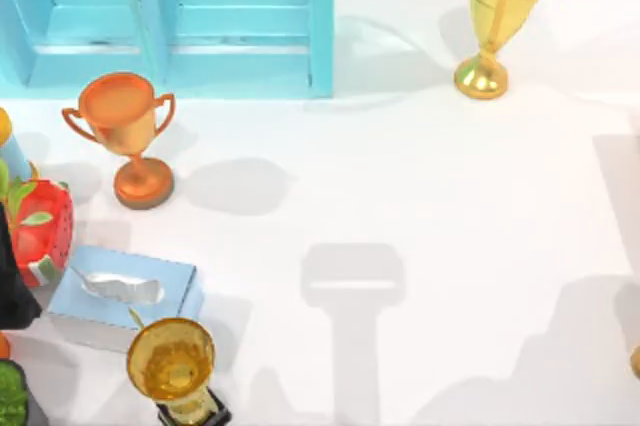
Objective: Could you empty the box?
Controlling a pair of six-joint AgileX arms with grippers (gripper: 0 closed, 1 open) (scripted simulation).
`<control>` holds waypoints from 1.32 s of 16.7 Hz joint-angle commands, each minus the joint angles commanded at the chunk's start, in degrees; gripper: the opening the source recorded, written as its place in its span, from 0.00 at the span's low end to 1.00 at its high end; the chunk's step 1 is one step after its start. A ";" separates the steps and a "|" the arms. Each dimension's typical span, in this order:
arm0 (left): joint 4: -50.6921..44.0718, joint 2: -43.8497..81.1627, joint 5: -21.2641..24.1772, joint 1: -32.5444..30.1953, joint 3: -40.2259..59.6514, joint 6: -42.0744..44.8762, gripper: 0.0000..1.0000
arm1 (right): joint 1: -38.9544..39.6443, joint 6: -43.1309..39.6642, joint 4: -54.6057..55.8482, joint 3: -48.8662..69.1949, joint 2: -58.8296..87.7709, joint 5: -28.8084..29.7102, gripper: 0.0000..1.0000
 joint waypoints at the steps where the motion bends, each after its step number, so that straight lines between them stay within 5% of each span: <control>1: 0.00 0.00 0.00 0.00 0.00 0.00 1.00 | -0.48 -0.47 -1.10 1.31 1.33 0.00 1.00; 9: 0.00 0.00 0.00 0.00 0.00 0.00 1.00 | -0.62 -0.68 -0.87 1.31 2.44 0.01 1.00; 17: 0.00 0.00 0.00 0.00 0.00 0.00 1.00 | -0.56 -0.44 18.80 -12.42 7.78 0.02 1.00; 22: 0.00 0.00 0.00 0.00 0.00 0.00 1.00 | -0.56 -0.43 21.06 -14.37 8.60 0.02 1.00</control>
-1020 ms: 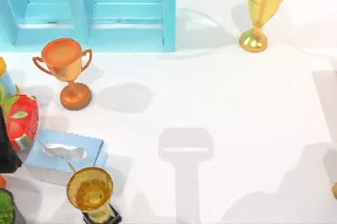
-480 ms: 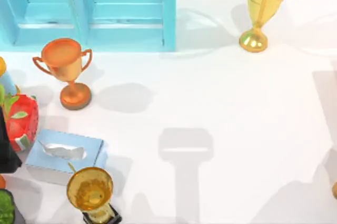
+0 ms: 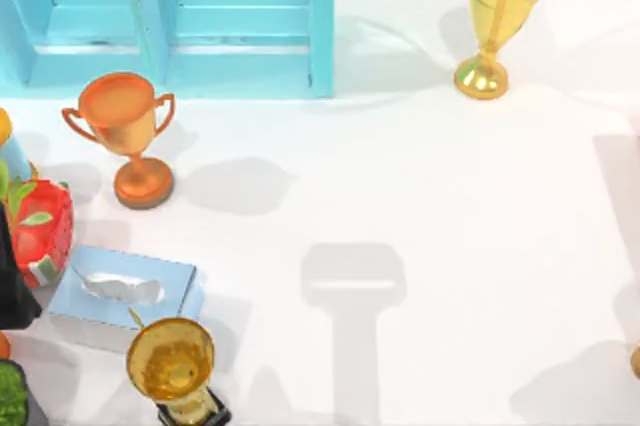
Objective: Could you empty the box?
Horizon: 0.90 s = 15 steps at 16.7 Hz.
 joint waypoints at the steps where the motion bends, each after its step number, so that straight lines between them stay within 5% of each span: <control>1: 0.00 0.00 0.00 0.00 0.00 0.00 1.00 | 0.00 0.00 0.00 0.00 0.00 0.00 1.00; 14: 0.00 0.00 0.00 0.00 0.00 0.00 1.00 | 0.00 0.00 0.00 0.00 0.00 0.00 0.02; 15: 0.00 0.00 0.00 0.00 0.00 0.00 1.00 | 0.00 0.00 0.00 0.00 0.00 0.00 0.00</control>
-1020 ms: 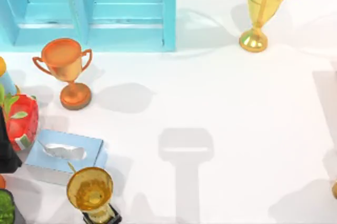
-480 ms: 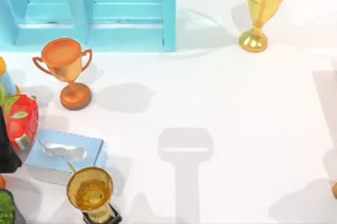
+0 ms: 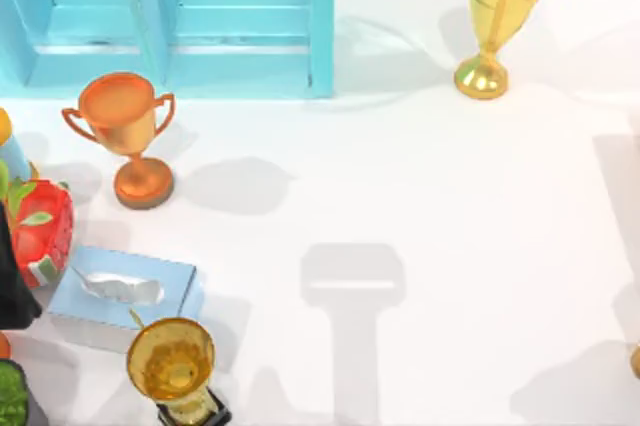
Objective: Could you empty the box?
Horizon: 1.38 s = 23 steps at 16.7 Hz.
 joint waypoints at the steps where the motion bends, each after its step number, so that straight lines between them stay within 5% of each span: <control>1: 0.00 0.00 0.00 0.00 0.00 0.00 1.00 | 0.00 0.00 0.00 0.00 0.00 0.00 0.00; 11: 0.00 0.00 0.00 0.00 0.00 0.00 1.00 | -0.09 0.01 -2.24 2.10 -0.62 0.03 0.00; 23: 0.00 0.00 0.00 0.00 0.00 0.00 1.00 | -0.34 -0.36 -29.59 23.19 -6.48 0.01 0.00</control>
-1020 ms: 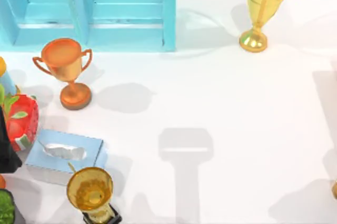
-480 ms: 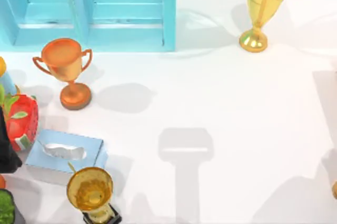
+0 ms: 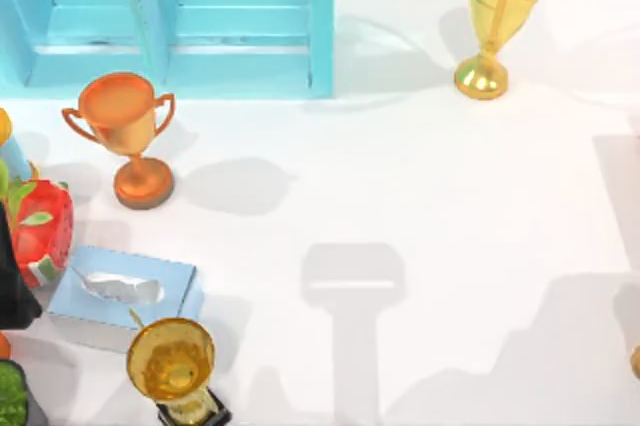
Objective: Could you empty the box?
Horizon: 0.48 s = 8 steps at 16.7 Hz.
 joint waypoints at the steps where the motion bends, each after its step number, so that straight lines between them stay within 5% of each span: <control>1: 0.00 0.00 0.00 0.00 0.00 0.00 1.00 | 0.00 0.00 -0.20 0.19 -0.06 0.00 0.00; 8: 0.00 0.00 0.00 0.00 0.00 0.00 1.00 | 4.13 4.07 0.56 0.07 2.29 0.01 0.00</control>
